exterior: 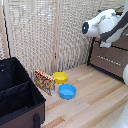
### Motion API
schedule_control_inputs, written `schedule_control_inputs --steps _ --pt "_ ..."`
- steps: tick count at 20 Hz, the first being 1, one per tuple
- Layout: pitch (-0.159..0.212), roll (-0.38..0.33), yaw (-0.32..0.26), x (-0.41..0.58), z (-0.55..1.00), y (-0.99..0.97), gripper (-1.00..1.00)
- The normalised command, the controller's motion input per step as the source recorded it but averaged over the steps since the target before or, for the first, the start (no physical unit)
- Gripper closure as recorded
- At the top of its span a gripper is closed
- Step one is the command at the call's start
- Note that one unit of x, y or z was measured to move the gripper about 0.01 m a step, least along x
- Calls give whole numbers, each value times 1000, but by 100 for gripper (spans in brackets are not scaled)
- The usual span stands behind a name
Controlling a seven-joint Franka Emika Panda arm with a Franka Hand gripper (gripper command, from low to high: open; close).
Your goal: With caution, bring your gripper towards the upper drawer's hold. Grasp the drawer hold tightly with your gripper tool. Pull the drawer in your direction to reveal the contents of the top drawer.
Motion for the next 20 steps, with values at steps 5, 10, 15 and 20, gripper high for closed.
schedule_control_inputs --steps 5,10,15,20 --pt "0 79 -26 9 -79 751 100" --pt "0 96 -60 115 -116 846 100" --pt "16 5 -76 192 -373 934 100" --pt "11 0 -75 182 -330 934 100"
